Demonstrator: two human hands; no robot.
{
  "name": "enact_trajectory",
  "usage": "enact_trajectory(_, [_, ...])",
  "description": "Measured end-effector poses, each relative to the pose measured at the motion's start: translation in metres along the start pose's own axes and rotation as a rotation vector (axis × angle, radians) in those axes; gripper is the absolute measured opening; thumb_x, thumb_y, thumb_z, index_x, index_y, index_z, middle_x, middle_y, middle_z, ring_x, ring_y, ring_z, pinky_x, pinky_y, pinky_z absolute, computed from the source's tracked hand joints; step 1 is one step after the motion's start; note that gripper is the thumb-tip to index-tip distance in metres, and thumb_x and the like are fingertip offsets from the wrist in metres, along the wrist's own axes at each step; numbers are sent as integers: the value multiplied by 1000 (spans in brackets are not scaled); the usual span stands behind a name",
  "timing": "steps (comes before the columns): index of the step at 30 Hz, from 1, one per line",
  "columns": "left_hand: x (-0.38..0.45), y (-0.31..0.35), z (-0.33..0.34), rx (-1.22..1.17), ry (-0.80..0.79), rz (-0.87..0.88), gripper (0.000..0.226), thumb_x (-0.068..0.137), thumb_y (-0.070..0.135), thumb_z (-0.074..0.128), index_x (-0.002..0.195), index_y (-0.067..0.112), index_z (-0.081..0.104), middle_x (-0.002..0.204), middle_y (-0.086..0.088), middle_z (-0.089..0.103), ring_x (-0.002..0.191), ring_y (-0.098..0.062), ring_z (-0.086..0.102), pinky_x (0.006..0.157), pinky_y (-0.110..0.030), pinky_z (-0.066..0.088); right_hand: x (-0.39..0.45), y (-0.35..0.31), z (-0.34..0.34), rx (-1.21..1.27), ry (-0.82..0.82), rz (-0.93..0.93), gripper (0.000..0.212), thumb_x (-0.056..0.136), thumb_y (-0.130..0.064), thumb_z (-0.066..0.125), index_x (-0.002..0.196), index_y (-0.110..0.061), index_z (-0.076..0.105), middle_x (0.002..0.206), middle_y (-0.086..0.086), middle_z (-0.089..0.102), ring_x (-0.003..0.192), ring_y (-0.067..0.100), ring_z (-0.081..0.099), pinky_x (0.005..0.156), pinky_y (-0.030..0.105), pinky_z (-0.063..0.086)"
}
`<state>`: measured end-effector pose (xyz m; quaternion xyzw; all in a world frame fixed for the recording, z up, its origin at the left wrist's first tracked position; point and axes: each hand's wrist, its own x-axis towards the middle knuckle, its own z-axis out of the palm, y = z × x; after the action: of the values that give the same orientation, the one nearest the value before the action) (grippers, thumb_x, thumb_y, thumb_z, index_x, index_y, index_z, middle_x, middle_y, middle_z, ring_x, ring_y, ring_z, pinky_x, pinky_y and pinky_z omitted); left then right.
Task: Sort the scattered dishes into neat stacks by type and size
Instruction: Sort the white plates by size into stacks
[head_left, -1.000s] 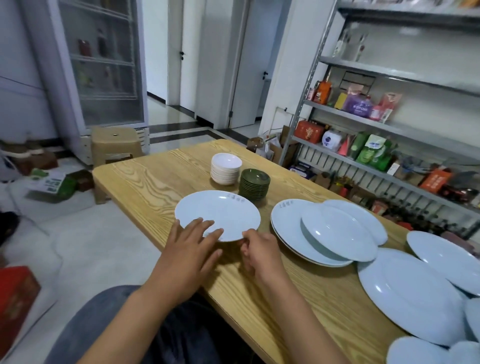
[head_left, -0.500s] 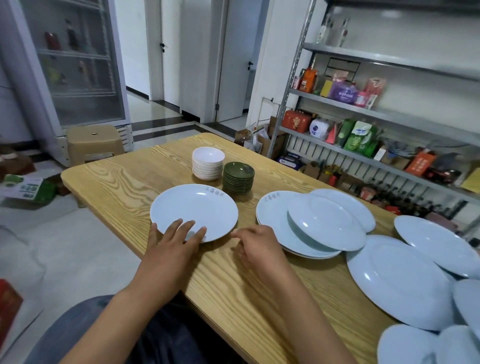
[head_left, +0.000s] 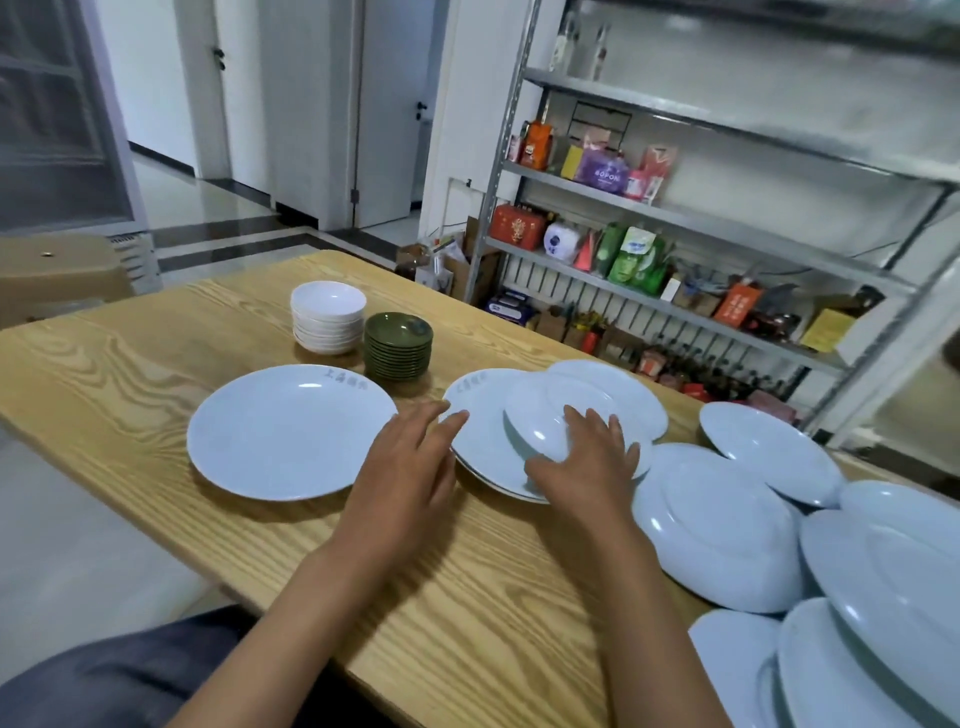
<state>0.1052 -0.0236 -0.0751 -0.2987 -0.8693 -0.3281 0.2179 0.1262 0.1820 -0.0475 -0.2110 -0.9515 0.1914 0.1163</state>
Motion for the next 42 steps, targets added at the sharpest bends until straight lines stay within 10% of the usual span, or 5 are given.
enact_trajectory(12, [-15, 2, 15, -16, 16, 46, 45, 95, 28, 38, 135, 11, 47, 139, -7, 46, 127, -23, 43, 102, -40, 39, -12, 4, 6, 26, 48, -86, 67, 89, -11, 50, 151, -25, 26, 159, -3, 21, 148, 18, 10, 118, 55, 3])
enact_trajectory(17, [-18, 7, 10, -60, 9, 79, 42, 96, 26, 39, 134, 10, 49, 137, -6, 47, 126, -22, 45, 104, -34, 36, -14, 7, -5, 292, 350, -12, 58, 91, 0, 43, 144, -24, 41, 143, -2, 49, 129, 20, 45, 106, 38, 39])
enact_trajectory(29, [-20, 7, 11, -54, -4, 126, 42, 96, 24, 43, 136, 15, 48, 142, -4, 43, 127, -22, 44, 99, -38, 42, -24, -3, -35, 744, 783, 49, 37, 99, -12, 44, 135, -17, 49, 121, -6, 59, 103, -1, 52, 85, 9, 45])
enact_trajectory(42, [-17, 12, -8, 73, 208, 170, 55, 91, 51, 49, 131, 14, 54, 147, -8, 40, 142, -26, 25, 112, -57, 22, -34, -38, -5, 1395, 219, 157, 61, 85, 5, 60, 132, -32, 53, 120, -2, 66, 106, 22, 66, 91, 50, 54])
